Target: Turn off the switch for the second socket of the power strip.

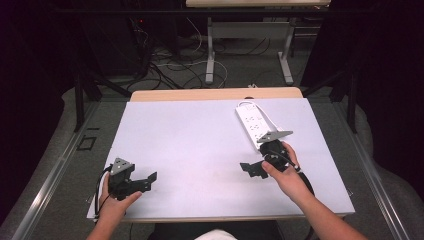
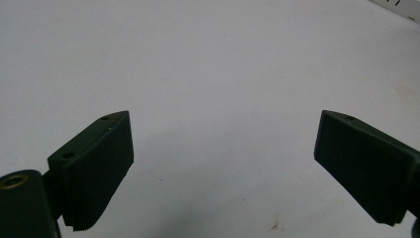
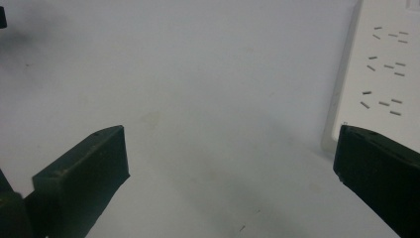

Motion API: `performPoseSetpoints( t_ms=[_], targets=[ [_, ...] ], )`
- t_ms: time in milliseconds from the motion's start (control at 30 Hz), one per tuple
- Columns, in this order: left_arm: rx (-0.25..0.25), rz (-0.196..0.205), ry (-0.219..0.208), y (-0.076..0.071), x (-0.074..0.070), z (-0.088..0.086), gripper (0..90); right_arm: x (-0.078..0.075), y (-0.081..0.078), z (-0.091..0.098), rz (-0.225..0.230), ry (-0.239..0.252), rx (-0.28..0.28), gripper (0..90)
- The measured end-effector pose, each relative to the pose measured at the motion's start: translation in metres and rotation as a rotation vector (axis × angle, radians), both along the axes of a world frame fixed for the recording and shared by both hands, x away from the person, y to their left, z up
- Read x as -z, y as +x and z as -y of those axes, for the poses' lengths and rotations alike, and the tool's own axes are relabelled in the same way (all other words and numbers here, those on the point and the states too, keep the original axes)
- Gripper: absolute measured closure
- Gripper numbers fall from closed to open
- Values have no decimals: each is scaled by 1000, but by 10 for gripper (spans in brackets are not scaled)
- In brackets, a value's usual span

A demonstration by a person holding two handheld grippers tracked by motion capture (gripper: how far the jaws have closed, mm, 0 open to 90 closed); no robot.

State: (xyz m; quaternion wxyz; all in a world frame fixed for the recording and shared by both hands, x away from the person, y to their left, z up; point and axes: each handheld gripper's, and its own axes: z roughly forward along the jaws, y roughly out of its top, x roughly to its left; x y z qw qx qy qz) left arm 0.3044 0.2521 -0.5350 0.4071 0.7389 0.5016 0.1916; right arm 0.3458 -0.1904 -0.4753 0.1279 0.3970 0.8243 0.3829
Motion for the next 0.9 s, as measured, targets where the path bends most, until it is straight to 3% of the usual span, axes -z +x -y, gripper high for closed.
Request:
performPoseSetpoints(
  t_ms=[433, 667, 900],
  targets=[
    [24, 0, 14, 1, 2, 4, 41, 21, -20, 7, 28, 29, 11, 19],
    [33, 5, 21, 1, 2, 6, 14, 32, -30, 13, 13, 46, 26, 26],
    [41, 8, 39, 1, 3, 8, 7, 44, -38, 22, 47, 47, 49, 29]
  ],
)
